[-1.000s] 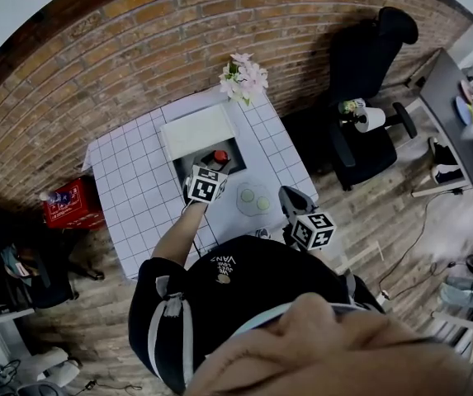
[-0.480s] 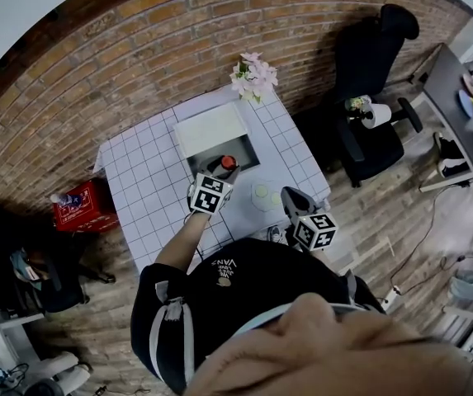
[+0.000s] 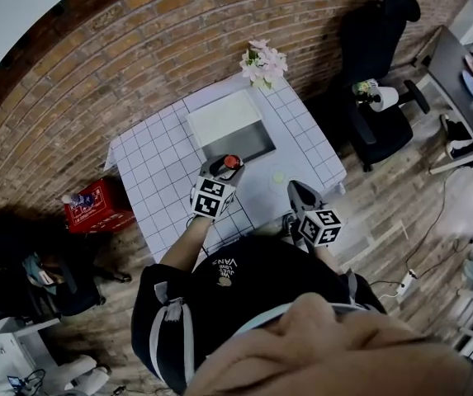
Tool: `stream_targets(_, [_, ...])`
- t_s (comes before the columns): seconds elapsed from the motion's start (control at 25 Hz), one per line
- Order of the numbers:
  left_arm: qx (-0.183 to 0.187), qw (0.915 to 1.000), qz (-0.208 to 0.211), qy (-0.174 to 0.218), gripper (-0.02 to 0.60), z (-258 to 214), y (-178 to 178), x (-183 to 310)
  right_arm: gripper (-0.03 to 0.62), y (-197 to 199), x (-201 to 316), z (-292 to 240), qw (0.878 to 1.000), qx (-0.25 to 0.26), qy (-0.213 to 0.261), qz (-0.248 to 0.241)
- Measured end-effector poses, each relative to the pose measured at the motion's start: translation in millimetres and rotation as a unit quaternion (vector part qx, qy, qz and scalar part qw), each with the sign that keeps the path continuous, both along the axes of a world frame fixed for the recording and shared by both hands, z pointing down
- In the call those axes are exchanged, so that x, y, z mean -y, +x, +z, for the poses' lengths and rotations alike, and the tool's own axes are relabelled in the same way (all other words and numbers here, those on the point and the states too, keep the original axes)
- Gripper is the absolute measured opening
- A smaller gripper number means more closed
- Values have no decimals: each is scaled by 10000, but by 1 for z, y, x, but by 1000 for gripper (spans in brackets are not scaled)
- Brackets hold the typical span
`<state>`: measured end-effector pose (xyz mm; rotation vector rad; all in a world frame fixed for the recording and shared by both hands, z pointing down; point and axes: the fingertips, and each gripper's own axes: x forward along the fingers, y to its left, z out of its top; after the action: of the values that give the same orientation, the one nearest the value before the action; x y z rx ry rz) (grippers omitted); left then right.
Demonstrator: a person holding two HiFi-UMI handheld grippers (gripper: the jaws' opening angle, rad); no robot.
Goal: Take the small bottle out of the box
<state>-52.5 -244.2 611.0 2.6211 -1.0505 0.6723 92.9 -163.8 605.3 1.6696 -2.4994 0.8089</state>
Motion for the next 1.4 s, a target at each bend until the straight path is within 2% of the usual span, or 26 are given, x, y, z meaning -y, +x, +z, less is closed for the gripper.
stream_targets(0.36, [-87, 9999, 105, -27, 222, 1, -31, -23, 3, -18, -16, 3, 9994, -33, 19, 353])
stream_targets(0.6, [-83, 9999, 57, -14, 222, 3, -35, -34, 3, -18, -19, 2, 9994, -52, 67, 345])
stream_targets(1.04, [-258, 9980, -578, -87, 222, -3, -33, -64, 3, -2, -27, -3, 9998, -120, -2, -164])
stream_targets(1.4, [-303, 9937, -1076, 14, 222, -15, -24, -97, 3, 17, -38, -9, 9983, -160, 60, -556])
